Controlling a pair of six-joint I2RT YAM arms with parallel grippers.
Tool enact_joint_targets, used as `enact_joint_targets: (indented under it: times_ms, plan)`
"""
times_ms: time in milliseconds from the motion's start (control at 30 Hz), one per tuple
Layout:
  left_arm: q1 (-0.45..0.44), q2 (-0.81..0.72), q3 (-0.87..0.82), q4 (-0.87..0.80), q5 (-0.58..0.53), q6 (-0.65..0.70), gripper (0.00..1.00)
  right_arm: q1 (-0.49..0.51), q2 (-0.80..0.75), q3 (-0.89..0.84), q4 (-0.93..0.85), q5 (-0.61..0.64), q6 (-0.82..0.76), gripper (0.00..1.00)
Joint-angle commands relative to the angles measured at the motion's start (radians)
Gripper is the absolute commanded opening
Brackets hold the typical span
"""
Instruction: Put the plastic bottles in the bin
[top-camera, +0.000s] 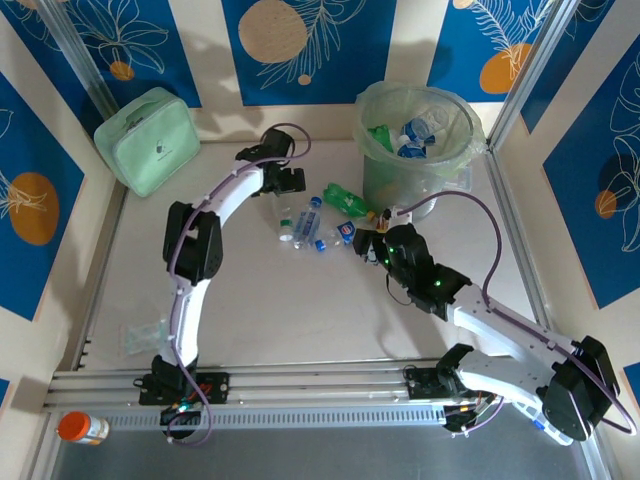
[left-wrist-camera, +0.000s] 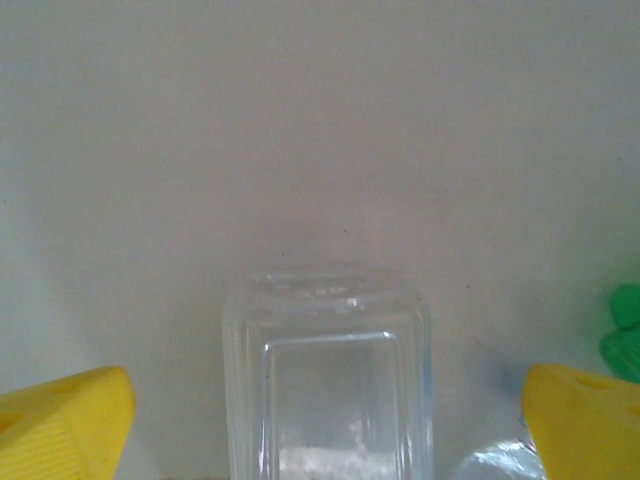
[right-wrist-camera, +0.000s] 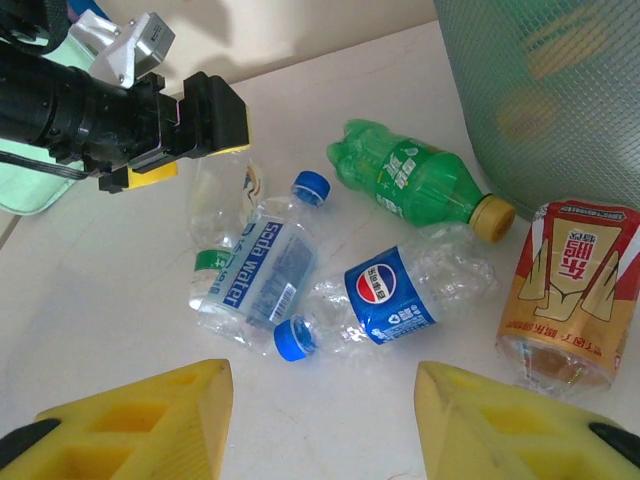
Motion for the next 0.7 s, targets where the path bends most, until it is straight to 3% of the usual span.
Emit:
enact_joint_targets:
  times_ms: [0,167,367,667]
  plan:
    - [0.006,0.047,0.069,-0.091,-0.026,0.022,0.96,0.005,0.017,-0.006,0.033,0.02,0.001,0.52]
    - [0.019,0.099,0.109,-0.098,0.006,-0.015,0.88,0.006,0.037,0.0,0.039,0.013,0.0,0.52]
    - [0.021,0.119,0.1,-0.088,0.016,-0.014,0.69,0.006,0.041,0.001,0.047,0.0,-0.004,0.51]
    - [0.02,0.038,0.081,-0.105,-0.047,0.02,0.5,0.006,0.067,0.007,0.055,-0.017,-0.011,0.51]
